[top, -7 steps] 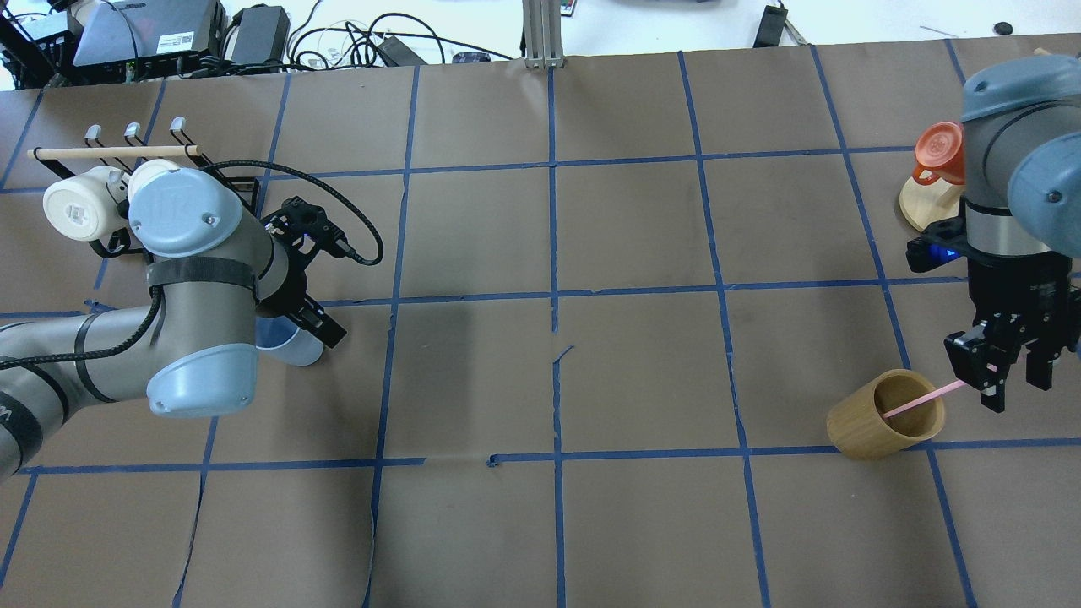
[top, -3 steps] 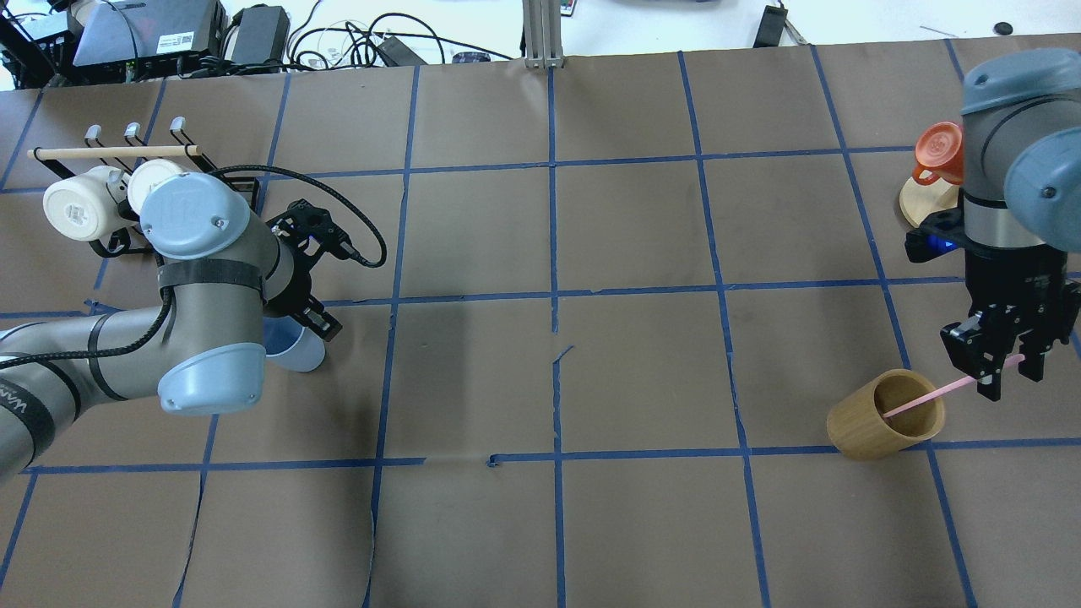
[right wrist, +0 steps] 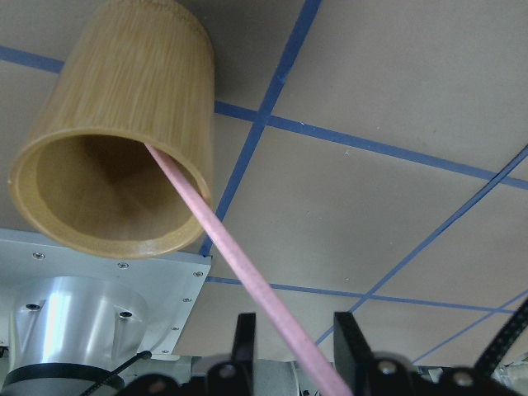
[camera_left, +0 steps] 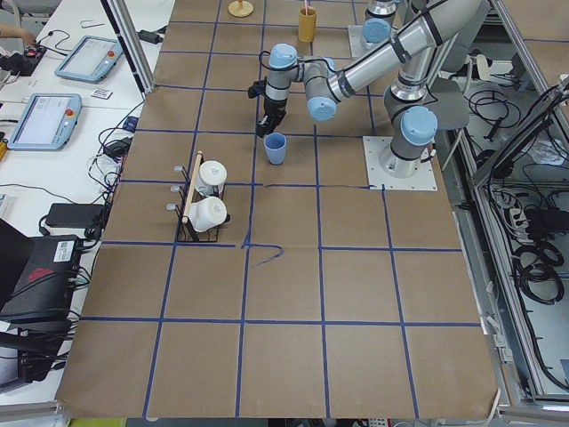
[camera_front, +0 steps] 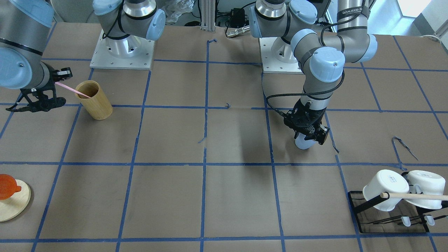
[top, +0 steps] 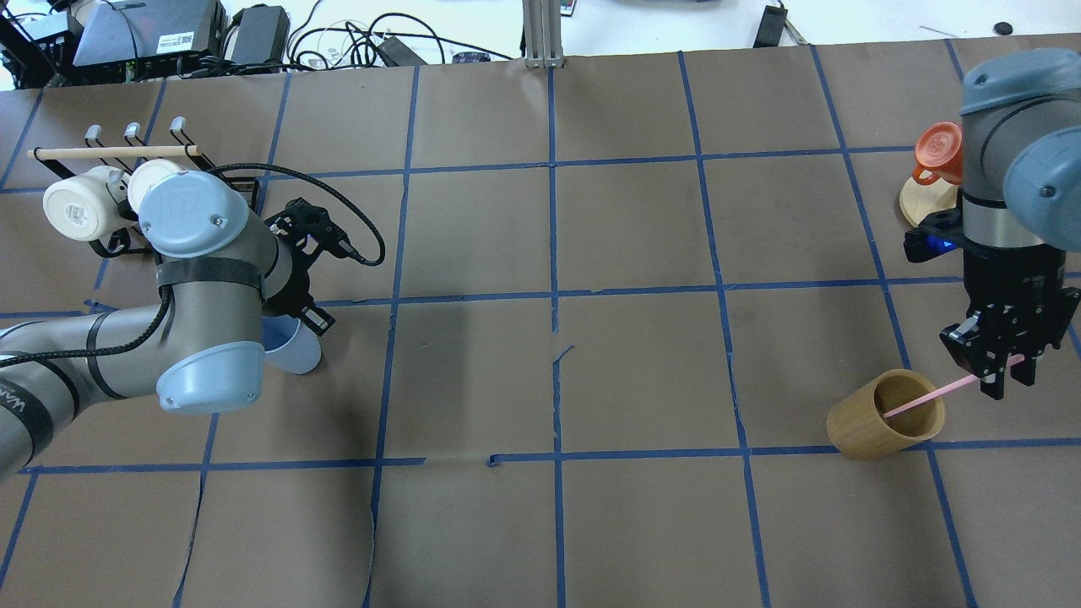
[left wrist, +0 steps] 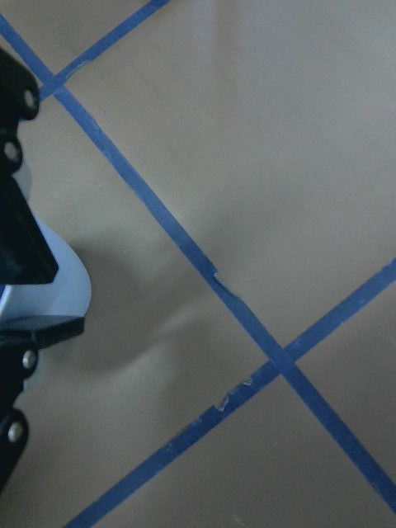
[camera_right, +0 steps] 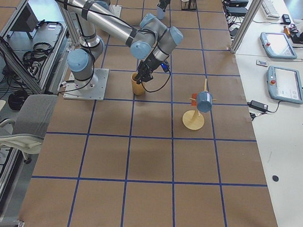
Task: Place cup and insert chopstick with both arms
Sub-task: 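Grasp the blue cup with the left gripper while the right grasps the pink chopstick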
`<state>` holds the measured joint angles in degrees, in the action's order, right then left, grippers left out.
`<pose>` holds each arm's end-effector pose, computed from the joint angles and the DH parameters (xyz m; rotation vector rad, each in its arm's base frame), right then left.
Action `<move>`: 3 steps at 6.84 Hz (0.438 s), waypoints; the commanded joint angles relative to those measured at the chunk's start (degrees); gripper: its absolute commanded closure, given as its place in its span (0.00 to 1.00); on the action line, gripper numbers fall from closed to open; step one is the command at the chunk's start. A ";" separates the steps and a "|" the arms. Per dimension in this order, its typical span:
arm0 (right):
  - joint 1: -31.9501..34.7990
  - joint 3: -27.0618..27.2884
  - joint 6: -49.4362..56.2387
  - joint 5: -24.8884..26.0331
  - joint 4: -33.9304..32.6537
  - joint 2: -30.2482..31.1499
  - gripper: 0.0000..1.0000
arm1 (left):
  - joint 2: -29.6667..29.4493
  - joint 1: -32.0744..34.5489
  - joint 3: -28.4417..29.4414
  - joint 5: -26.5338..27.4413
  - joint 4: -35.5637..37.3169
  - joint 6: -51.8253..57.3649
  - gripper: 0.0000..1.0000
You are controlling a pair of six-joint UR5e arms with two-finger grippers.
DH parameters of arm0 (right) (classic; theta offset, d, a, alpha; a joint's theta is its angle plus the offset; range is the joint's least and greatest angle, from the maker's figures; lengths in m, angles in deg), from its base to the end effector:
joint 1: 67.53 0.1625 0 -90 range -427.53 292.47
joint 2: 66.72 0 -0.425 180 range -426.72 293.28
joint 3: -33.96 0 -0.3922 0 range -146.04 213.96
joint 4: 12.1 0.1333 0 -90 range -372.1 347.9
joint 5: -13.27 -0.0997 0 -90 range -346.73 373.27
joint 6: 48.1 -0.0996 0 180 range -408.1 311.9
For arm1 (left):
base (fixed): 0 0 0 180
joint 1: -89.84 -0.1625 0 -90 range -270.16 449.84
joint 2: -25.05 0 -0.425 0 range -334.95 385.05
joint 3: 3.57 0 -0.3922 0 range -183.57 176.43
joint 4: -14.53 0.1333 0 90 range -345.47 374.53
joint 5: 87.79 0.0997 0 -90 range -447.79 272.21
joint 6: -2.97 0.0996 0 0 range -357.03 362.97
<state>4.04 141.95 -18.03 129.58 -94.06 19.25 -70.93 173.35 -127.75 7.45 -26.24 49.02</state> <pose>-0.0530 -0.4409 0.3122 0.4563 -2.7533 -0.9493 -0.0716 -0.4692 0.2500 1.0003 2.8134 -0.1519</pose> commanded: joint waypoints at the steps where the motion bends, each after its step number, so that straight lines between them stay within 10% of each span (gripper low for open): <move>1: 0.06 -0.05 -0.02 -0.02 0.39 0.08 0.63 | 0.09 -0.01 -0.10 0.12 -0.02 -0.09 0.96; 3: 0.06 -0.14 -0.10 -1.33 0.48 0.17 0.74 | 0.27 -0.01 0.08 0.30 -0.63 -1.31 0.64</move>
<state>4.09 141.87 -18.07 129.19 -93.67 19.35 -70.79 173.33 -127.76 7.68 -26.56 48.64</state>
